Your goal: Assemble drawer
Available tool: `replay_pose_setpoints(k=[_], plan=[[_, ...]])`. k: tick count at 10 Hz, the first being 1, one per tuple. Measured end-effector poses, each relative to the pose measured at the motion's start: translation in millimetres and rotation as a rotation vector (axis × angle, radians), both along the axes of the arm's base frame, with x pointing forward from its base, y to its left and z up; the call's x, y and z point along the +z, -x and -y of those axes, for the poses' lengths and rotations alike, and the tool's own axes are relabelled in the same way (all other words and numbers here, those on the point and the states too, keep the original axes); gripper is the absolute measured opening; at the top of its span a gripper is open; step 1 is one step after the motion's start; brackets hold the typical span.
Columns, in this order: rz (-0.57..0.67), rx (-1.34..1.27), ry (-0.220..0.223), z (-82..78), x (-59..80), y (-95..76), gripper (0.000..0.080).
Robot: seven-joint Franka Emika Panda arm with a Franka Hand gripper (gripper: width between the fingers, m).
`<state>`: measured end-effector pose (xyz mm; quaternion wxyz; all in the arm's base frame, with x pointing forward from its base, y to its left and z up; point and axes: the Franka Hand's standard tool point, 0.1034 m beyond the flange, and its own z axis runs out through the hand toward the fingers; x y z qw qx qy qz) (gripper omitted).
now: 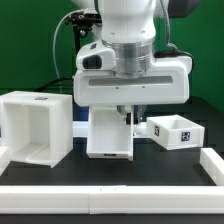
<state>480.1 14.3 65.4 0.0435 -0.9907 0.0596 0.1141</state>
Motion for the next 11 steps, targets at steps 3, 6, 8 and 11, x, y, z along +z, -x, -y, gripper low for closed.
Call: replay_pose_setpoints(k=[3, 6, 8, 11], plan=[[0.073, -0.005, 0.033, -5.8, -6.3, 57.7, 0.0038], [0.073, 0.001, 0.031, -6.1, -6.1, 54.9, 0.0038], [0.117, 0.009, 0.037, -8.2, -14.4, 47.2, 0.0038], [0.135, 0.024, 0.040, -7.3, -34.9, 49.8, 0.0038]])
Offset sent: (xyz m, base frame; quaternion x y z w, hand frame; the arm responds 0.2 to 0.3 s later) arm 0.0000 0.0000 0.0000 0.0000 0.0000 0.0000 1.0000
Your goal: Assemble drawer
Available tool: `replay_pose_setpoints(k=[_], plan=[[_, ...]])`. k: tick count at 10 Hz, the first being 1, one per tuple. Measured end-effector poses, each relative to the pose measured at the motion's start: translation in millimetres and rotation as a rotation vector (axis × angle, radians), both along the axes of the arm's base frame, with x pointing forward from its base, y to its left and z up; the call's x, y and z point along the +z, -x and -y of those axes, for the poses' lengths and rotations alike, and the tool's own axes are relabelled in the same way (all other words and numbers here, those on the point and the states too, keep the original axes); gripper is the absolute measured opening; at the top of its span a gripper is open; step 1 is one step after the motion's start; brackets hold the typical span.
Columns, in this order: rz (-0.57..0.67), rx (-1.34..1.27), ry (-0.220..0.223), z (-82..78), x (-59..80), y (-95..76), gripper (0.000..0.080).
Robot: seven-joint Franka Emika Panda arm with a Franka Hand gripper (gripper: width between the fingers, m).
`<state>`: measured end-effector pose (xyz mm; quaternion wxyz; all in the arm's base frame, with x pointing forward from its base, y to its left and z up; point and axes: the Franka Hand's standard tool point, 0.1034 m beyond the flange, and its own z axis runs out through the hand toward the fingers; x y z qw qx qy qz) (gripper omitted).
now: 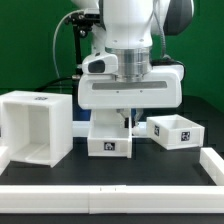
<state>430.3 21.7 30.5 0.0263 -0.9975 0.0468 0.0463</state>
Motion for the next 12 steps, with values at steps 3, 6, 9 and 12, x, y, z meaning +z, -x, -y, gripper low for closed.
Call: replay_pose_setpoints(k=[3, 6, 9, 12], plan=[[-0.002, 0.002, 0.000, -0.1, -0.1, -0.2, 0.0215], [-0.002, 0.002, 0.000, 0.0, -0.3, -0.1, 0.0533], [-0.037, 0.010, -0.014, 2.7, 22.0, -0.9, 0.0642], [-0.094, -0.005, -0.037, 4.1, 53.4, -23.9, 0.0649]])
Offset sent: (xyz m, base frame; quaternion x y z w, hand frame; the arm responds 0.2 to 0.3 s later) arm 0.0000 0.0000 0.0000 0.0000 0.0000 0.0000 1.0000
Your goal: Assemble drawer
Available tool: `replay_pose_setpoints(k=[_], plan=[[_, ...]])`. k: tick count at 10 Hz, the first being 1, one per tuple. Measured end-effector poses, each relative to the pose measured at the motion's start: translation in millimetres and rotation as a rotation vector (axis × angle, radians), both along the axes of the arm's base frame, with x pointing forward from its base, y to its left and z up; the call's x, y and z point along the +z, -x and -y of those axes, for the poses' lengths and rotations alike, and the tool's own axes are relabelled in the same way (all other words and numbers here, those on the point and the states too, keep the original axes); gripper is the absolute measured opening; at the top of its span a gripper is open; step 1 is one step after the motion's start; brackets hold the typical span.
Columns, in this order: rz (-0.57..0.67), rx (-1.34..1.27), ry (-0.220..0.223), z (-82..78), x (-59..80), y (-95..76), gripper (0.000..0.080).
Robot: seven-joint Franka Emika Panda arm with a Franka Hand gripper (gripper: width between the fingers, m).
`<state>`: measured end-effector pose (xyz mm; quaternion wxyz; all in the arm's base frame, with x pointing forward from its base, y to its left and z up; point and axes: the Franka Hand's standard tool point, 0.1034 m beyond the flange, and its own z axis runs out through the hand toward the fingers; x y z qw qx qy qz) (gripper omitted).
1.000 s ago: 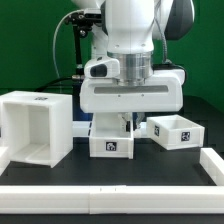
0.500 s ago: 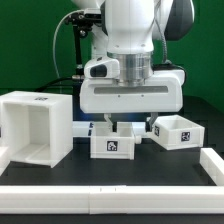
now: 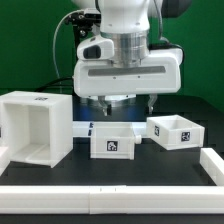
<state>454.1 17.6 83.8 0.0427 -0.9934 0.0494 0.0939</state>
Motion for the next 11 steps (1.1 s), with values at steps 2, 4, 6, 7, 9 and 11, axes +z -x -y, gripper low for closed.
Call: replay_pose_setpoints(k=[2, 4, 6, 7, 9, 11], plan=[[0.005, 0.005, -0.001, -0.7, -0.5, -1.9, 0.0649], [-0.004, 0.024, -0.007, 1.4, 0.8, -1.8, 0.0649], [-0.063, 0.054, -0.044, 21.0, 25.3, -26.6, 0.0649], [-0.074, 0.071, -0.059, 28.8, 35.9, -47.4, 0.0649], [-0.095, 0.069, -0.068, 35.8, 39.4, -75.0, 0.0649], [-0.096, 0.070, -0.067, 35.1, 38.0, -73.4, 0.0649]])
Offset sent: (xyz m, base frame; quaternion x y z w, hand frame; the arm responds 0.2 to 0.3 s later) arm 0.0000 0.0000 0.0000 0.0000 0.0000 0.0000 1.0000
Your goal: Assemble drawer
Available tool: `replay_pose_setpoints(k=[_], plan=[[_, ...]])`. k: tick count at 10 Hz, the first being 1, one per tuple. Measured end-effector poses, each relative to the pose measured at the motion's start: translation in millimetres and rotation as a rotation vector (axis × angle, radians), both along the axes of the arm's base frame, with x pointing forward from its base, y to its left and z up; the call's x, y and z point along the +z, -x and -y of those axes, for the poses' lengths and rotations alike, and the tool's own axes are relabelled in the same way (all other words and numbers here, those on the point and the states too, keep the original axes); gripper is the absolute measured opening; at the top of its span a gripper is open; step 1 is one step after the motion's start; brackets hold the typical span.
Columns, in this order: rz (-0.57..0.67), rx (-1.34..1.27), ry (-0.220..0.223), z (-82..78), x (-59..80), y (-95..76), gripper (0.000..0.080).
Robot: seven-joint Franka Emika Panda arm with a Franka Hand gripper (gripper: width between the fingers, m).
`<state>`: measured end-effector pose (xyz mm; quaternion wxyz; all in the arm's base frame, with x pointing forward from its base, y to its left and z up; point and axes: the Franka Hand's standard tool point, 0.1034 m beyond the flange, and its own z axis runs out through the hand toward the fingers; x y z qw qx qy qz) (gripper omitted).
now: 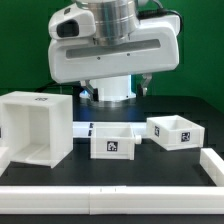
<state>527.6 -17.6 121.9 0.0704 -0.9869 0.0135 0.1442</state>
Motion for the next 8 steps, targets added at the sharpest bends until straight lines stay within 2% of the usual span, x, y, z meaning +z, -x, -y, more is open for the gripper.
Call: replay_pose_setpoints(k=[3, 5, 7, 8], plan=[[-0.001, 0.020, -0.008, 1.4, 1.0, -0.4, 0.0649], [0.000, 0.139, -0.061, 15.3, 13.9, -16.4, 0.0649], [0.030, 0.305, -0.122, 21.5, 19.6, -29.4, 0.0649], [0.037, 0.314, -0.122, 21.7, 19.7, -30.8, 0.0649]])
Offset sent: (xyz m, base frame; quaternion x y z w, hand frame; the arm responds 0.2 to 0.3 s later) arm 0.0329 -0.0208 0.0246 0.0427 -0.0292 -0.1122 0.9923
